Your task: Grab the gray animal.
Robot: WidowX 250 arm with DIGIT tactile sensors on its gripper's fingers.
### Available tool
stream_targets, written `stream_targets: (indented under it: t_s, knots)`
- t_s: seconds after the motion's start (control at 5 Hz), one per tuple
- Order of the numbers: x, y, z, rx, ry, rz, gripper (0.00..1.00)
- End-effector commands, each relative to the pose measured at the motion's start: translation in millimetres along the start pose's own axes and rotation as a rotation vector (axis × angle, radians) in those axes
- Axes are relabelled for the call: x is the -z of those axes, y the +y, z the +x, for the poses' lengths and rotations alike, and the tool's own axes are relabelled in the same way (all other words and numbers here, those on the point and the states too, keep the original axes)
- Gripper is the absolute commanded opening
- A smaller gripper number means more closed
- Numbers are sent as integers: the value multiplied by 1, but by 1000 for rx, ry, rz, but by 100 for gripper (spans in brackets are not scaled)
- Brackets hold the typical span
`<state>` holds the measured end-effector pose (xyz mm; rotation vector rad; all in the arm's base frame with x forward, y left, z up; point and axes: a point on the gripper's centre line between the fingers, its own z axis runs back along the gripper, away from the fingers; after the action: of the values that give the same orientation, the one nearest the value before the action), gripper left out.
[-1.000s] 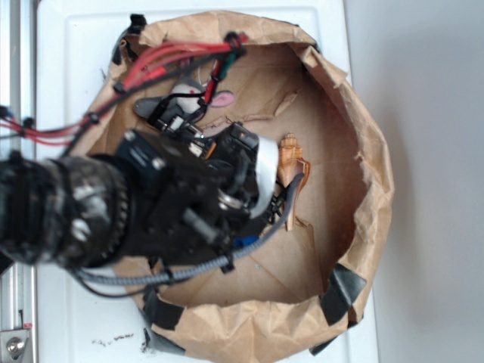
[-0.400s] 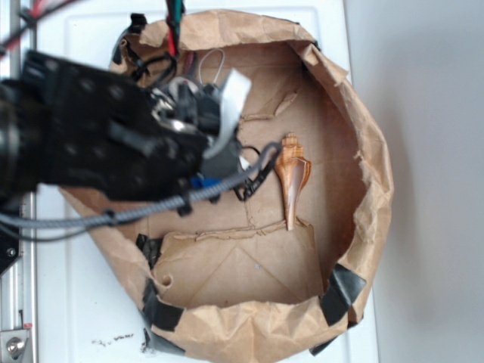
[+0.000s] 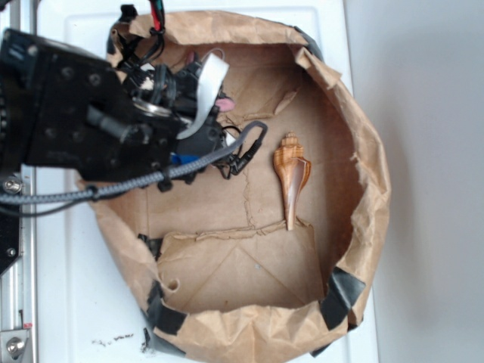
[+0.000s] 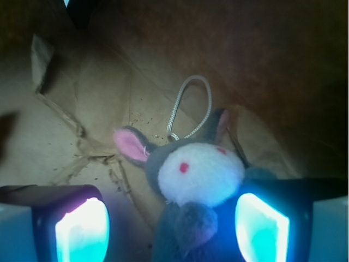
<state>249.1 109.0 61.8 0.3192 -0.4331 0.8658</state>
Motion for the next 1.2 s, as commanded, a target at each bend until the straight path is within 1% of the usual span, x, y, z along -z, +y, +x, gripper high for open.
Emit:
stream_targets:
  t_s: [0.0, 0.2, 0.4, 0.6, 1.0]
  knots:
    - [19, 11, 3, -2, -75, 36, 100]
    - [30, 4, -7, 31, -106, 45, 100]
    - [33, 1, -13, 29, -115, 38, 0]
    - [31, 0, -14, 25, -125, 31, 0]
    - [29, -2, -14, 18, -126, 22, 0]
